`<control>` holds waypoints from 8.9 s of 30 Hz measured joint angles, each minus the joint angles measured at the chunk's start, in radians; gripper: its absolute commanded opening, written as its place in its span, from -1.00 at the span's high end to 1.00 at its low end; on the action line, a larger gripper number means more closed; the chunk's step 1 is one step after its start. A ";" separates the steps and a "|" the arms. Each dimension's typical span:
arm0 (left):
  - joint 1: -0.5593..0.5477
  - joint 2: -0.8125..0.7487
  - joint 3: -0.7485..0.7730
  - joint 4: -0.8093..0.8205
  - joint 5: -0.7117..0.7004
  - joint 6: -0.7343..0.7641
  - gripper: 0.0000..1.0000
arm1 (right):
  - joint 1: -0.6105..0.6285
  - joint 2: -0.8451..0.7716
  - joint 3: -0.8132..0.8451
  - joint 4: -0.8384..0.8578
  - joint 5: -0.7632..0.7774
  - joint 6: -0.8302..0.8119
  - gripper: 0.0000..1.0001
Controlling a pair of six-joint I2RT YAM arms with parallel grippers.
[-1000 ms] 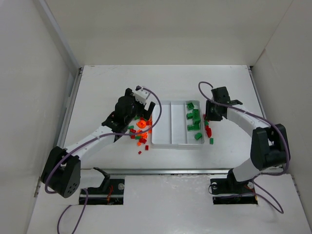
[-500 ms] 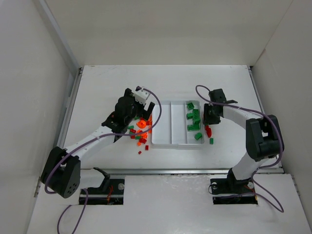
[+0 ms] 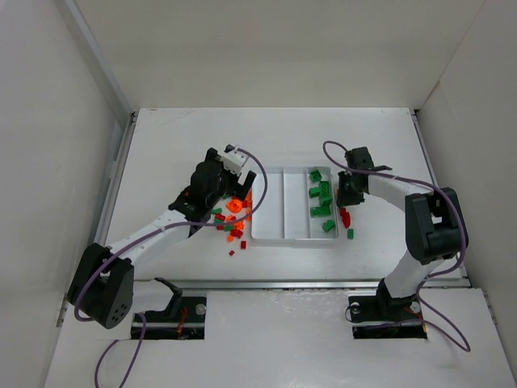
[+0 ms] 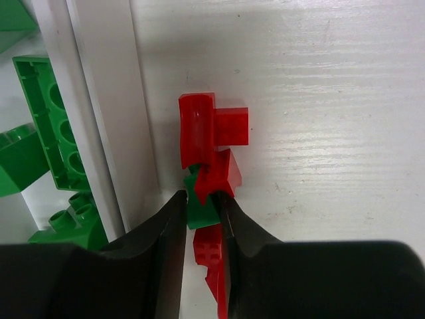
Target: Sort the legos into containers by color
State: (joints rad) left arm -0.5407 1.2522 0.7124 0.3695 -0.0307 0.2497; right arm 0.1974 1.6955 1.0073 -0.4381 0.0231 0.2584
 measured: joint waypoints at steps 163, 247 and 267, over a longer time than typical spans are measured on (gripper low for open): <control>0.039 -0.200 -0.281 0.164 0.055 -0.195 -1.00 | -0.099 0.045 0.130 -0.103 -0.140 -0.034 0.12; 0.052 -0.119 -0.219 0.135 0.003 0.220 -1.00 | -0.066 0.004 0.156 -0.003 -0.045 0.108 -0.10; 0.052 -0.115 -0.219 0.116 0.003 0.220 -1.00 | -0.087 0.061 0.089 0.018 -0.104 0.123 0.33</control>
State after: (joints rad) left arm -0.4885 1.1374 0.4931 0.4854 -0.0277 0.4694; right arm 0.1104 1.7565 1.0966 -0.4198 -0.0811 0.3817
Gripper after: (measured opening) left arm 0.996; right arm 0.341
